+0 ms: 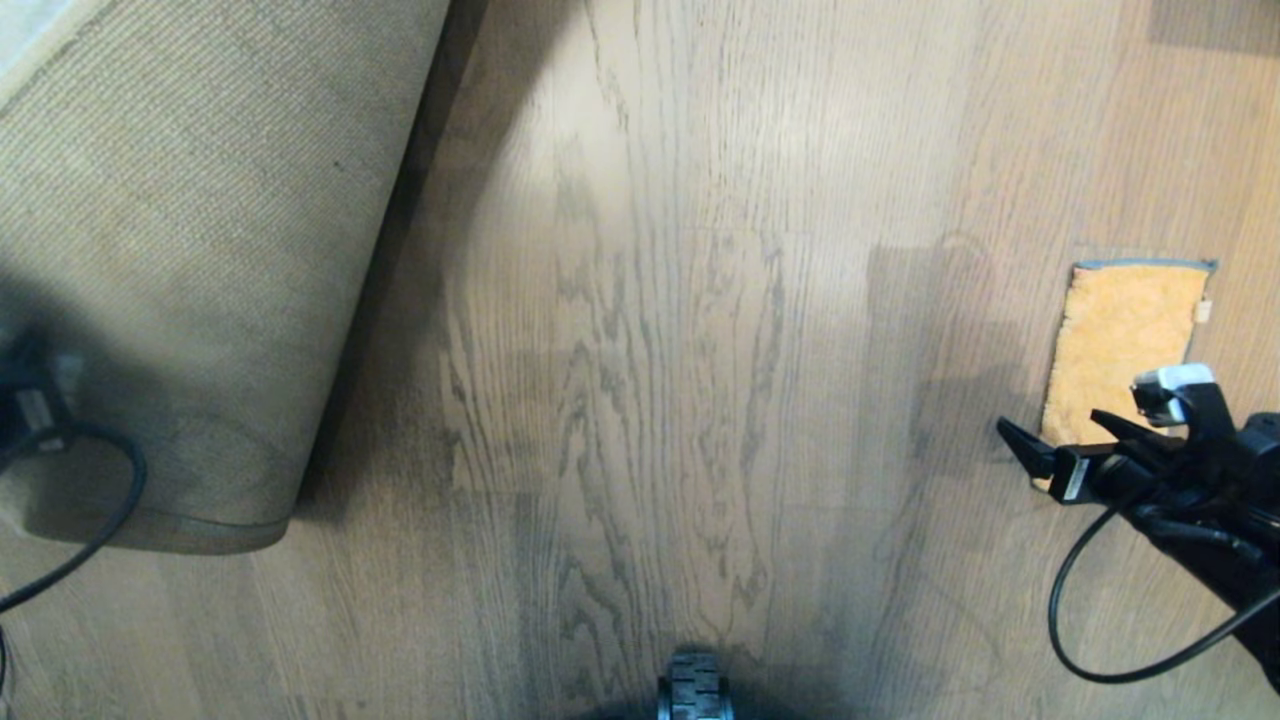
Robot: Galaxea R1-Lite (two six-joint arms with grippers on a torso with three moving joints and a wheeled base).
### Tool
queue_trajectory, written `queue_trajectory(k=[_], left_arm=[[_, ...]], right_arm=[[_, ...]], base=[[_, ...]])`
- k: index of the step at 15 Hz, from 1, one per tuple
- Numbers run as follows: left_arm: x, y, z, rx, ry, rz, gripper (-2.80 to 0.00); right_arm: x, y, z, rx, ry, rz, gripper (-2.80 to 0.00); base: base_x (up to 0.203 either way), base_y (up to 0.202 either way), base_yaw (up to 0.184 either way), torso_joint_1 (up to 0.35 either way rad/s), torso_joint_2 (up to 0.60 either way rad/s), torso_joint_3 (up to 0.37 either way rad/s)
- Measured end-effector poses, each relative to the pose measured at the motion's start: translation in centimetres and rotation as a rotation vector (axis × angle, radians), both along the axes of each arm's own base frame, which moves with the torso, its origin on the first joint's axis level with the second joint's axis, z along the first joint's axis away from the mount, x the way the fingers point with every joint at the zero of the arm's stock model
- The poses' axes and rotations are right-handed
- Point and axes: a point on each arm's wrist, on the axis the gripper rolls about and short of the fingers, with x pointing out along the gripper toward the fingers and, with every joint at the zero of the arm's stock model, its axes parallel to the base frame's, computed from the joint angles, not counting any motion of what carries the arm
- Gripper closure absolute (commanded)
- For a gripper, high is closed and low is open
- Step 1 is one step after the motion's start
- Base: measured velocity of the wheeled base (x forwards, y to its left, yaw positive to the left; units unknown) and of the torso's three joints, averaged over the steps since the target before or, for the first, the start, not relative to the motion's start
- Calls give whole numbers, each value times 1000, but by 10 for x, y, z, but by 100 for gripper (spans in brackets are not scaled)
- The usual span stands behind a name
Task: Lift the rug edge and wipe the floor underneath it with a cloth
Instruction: Pick up the rag
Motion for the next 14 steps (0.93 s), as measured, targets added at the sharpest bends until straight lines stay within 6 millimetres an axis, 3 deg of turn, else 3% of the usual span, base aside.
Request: queue_trajectory(k=[9, 14], left_arm=[[-1, 0, -3, 0, 10, 0, 0], [-1, 0, -3, -1, 11, 1, 0]], right_arm=[[8, -30, 6, -8, -42, -95, -280], [17, -36, 2, -8, -43, -108, -280]], base=[[0, 0, 0, 0, 0, 0], [0, 0, 0, 0, 0, 0]])
